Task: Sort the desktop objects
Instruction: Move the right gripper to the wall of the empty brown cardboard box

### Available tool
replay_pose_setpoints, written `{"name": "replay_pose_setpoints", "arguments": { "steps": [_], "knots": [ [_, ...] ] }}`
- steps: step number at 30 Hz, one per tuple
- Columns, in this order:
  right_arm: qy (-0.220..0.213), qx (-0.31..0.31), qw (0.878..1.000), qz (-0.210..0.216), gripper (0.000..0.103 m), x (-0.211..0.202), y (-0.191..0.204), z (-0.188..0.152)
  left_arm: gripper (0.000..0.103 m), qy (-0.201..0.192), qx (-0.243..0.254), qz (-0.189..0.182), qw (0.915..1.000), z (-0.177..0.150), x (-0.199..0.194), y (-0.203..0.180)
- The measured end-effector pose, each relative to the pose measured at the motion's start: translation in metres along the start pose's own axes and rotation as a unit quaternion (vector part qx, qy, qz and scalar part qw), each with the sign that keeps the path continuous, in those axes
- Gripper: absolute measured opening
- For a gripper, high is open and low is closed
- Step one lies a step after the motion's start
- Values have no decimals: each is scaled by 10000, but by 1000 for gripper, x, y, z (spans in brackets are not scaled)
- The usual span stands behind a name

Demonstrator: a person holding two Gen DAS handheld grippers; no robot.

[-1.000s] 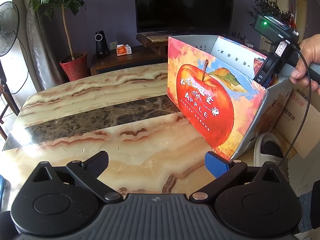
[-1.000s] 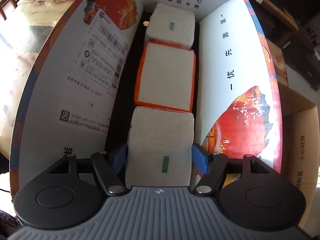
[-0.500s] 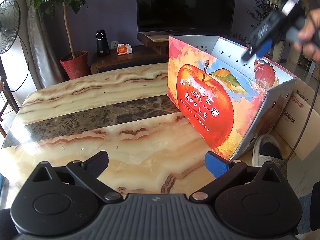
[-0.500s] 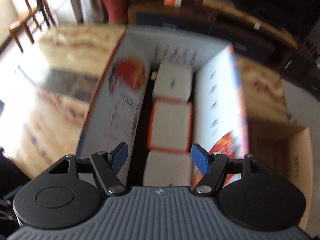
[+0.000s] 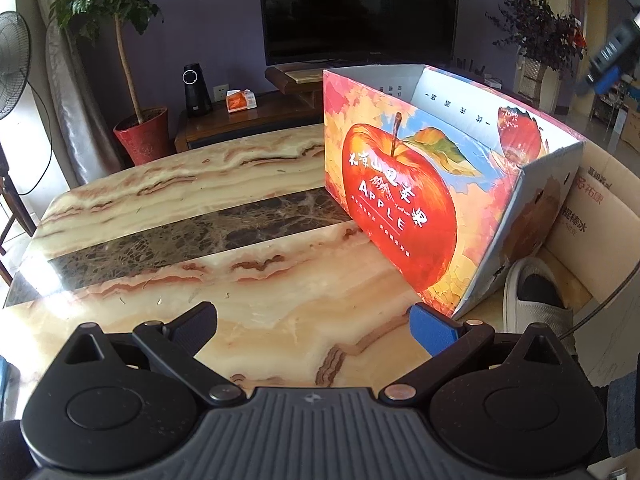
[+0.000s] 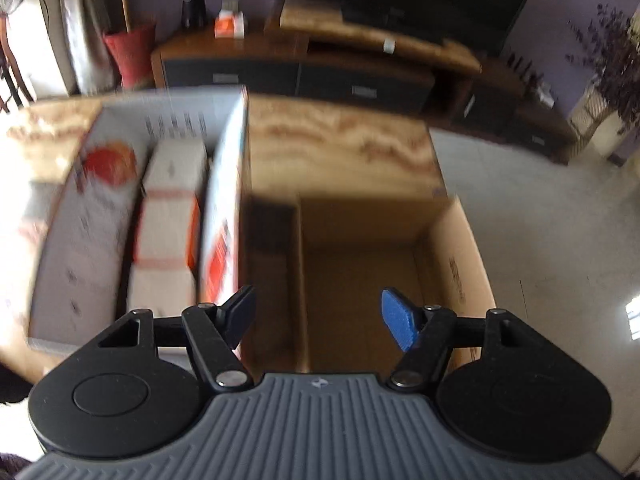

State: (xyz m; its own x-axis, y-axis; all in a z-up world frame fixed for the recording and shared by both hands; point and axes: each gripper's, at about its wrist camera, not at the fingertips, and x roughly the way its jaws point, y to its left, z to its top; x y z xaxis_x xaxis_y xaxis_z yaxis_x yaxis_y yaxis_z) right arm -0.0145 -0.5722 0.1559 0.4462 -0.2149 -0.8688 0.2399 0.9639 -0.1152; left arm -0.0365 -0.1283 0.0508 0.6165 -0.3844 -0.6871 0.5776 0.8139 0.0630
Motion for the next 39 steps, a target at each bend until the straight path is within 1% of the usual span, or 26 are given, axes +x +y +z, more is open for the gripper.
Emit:
{"name": "replay_pose_setpoints", "arguments": {
  "steps": [2, 10, 12, 18, 21, 24, 27, 29, 30, 32, 33, 37, 39],
  "knots": [
    [196, 29, 9997, 138, 71, 6, -6, -13, 102, 21, 17, 13, 10000, 0, 1, -1],
    [641, 141, 9956, 667, 71, 25, -16, -71, 102, 109, 145, 17, 9998, -1, 6, -8],
    [694, 159, 9945, 769, 71, 30, -16, -81, 102, 115, 217, 7, 9997, -1, 7, -11],
    [980, -13, 9926, 712, 71, 55, -6, -100, 102, 145, 293, 18, 9995, -3, 8, -13],
    [1121, -181, 9921, 528, 70, 70, 1, -107, 102, 156, 293, 28, 9994, -3, 9, -13],
    [1183, -86, 9922, 392, 70, 83, 0, -113, 102, 166, 325, 32, 9993, -3, 9, -14],
    [1208, 31, 9920, 361, 69, 92, -2, -117, 102, 174, 353, 18, 9992, -4, 9, -14],
    [1237, 92, 9918, 318, 66, 97, -3, -120, 102, 186, 378, 16, 9991, -4, 9, -15],
    [1276, 84, 9915, 249, 63, 101, -4, -121, 102, 191, 391, 16, 9991, -4, 10, -16],
    [1373, 132, 9903, 184, 60, 108, -6, -124, 102, 201, 410, 15, 9990, -4, 10, -16],
    [1429, 179, 9894, 205, 57, 112, -7, -125, 102, 207, 418, 15, 9989, -5, 10, -16],
    [1598, 318, 9858, 407, 56, 121, -9, -130, 102, 235, 450, 14, 9987, -5, 11, -17],
    [1629, 304, 9852, 437, 56, 125, -7, -132, 102, 246, 467, 14, 9986, -5, 11, -18]
  ]
}}
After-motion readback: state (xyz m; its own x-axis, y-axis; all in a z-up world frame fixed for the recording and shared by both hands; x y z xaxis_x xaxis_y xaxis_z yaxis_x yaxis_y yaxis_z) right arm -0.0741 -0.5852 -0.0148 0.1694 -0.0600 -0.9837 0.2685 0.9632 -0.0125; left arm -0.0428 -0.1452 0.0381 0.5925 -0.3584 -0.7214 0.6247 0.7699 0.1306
